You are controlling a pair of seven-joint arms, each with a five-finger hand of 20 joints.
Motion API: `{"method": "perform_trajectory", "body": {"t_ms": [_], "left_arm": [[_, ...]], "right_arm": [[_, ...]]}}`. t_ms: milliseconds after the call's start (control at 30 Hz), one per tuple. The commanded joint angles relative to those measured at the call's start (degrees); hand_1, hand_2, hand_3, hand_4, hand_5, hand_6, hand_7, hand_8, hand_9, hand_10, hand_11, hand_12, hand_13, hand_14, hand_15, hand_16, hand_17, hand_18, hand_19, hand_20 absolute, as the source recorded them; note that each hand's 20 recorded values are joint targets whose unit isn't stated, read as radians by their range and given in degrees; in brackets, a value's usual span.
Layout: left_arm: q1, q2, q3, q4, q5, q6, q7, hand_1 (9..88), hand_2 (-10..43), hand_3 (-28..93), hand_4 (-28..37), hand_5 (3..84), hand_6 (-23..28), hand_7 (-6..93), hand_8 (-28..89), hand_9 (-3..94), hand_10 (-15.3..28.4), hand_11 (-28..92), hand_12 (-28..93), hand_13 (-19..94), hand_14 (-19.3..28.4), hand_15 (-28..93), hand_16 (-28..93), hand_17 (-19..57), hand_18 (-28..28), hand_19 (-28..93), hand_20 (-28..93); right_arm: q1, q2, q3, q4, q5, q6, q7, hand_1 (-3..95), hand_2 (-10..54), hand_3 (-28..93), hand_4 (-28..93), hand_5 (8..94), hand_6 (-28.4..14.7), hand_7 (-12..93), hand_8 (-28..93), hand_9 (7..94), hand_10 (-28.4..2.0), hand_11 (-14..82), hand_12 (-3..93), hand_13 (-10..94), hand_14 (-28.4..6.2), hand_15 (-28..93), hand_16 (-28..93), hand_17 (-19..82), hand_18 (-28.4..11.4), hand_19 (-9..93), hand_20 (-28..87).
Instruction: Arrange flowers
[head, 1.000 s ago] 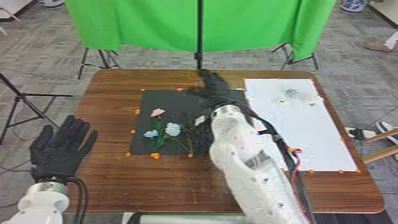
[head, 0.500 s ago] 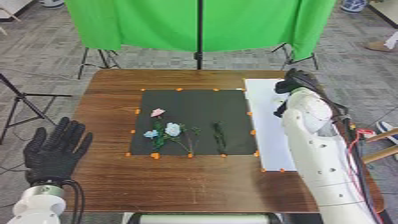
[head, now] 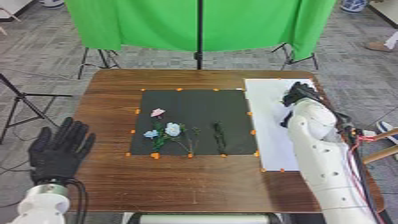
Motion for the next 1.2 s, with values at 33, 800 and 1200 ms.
{"method": "perform_trajectory", "body": {"t_ms": [33, 800, 1200], "left_arm": [[-0.49, -0.36, 1.16, 0.43, 1.12, 1.91, -1.38, 28.5, 15.9, 75, -28.3, 51.0, 9.4, 13.7, -9, 47.8, 15.3, 26, 13, 36, 16.0, 48, -7, -1.9, 14.5, 34, 17], [0.44, -0.58, 1.32, 0.69, 1.58, 1.44, -2.08, 28.7, 16.3, 75, -28.3, 51.2, 9.6, 13.8, -9, 47.7, 15.3, 27, 12, 36, 16.1, 48, -7, -2.1, 14.5, 34, 17], [0.06, -0.51, 1.23, 1.0, 2.08, 1.5, -2.7, 28.7, 16.5, 74, -28.3, 51.2, 9.6, 13.9, -9, 47.7, 15.3, 27, 13, 36, 16.1, 48, -7, -2.1, 14.5, 34, 17]], "right_arm": [[-3.93, 0.63, -2.74, -3.23, -1.49, 5.07, -1.52, 54.1, -9.5, 84, -28, 45.2, -3.6, 19, -15, 34.1, -15.0, 14.1, 10.9, 34, -15.9, 38, 12, 19, -21.2, 66, 23], [-7.23, 1.81, -5.31, -1.82, -8.0, 15.27, -6.38, 67.7, -9.5, 55, -28, 71.6, -0.3, 32, 2, 80.4, -9.5, 13.5, 43.4, 59, -8.7, 47, 40, 29, -19.6, 78, 36], [-5.69, 2.57, -13.49, -9.76, -1.8, 26.51, -15.2, 67.1, -9.5, 59, -28, 75.7, -0.2, 36, 5, 84.3, -7.7, 16.9, 49.5, 64, -8.2, 48, 46, 31, -19.9, 78, 39]]}}
